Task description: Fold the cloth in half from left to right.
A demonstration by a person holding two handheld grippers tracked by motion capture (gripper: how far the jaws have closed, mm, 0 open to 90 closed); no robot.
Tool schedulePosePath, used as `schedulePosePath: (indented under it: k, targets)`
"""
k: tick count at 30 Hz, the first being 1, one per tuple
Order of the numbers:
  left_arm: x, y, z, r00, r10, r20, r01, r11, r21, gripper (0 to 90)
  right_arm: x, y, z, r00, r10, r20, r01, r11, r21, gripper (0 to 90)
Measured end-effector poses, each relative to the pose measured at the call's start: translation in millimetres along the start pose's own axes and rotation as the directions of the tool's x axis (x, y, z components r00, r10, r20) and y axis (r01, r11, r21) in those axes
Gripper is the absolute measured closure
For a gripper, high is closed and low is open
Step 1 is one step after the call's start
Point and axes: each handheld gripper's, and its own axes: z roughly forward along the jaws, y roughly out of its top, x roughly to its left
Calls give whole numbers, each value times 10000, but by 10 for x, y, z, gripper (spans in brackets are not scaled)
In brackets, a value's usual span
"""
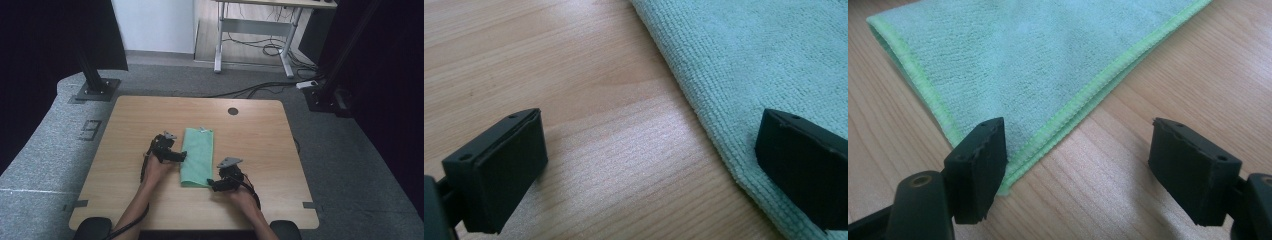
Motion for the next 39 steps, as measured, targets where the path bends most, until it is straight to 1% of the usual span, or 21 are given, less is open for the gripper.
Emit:
schedulePosePath:
  k: [7, 11, 14, 17, 20, 25, 28, 30, 33, 36, 39]
  targets:
    - [0, -8, -16, 9996, 132, 248, -129, 9998, -133, 37, -1, 6, 2, 10000, 66, 47, -66, 10000, 39, 221]
    - [-1, -23, -34, 9990, 37, 438, -26, 9997, -256, 49, -7, 9, -1, 9999, 116, 29, -117, 9999, 63, 215]
    - [-7, -49, -70, 9981, 0, 617, 22, 9994, -353, 50, -16, 10, -9, 9999, 159, 58, -159, 9998, 102, 189]
    - [-22, -79, -149, 9971, 125, 753, -88, 9987, -494, 50, -18, 17, -36, 9999, 58, 133, -59, 9999, 110, 170]
    - [-44, -99, -251, 9956, 192, 913, -123, 9971, -756, 50, -32, 25, -69, 9999, 6, 125, -7, 10000, 53, 153]
    - [-99, -129, -421, 9924, 521, 1114, -414, 9945, -962, 48, -50, 35, -124, 10000, -21, 75, 21, 10000, 13, 138]
    - [-133, -167, -508, 9898, 636, 1277, -513, 9939, -975, 46, -69, 37, -156, 9999, -74, 125, 74, 10000, -28, 134]
    - [-155, -209, -556, 9875, 793, 1361, -673, 9936, -909, 33, -84, 33, -178, 9999, -48, 124, 49, 10000, -77, 132]
    - [-180, -292, -616, 9861, 999, 1331, -893, 9925, -833, 25, -101, 26, -210, 9998, -59, 205, 60, 10000, -67, 116]
    - [-184, -383, -669, 9862, 1064, 1267, -967, 9921, -805, 21, -118, 15, -240, 9996, -41, 288, 43, 10000, -84, 99]
    - [-171, -478, -720, 9871, 1028, 1230, -934, 9924, -804, 21, -138, -1, -270, 9993, -14, 380, 17, 10000, -81, 75]
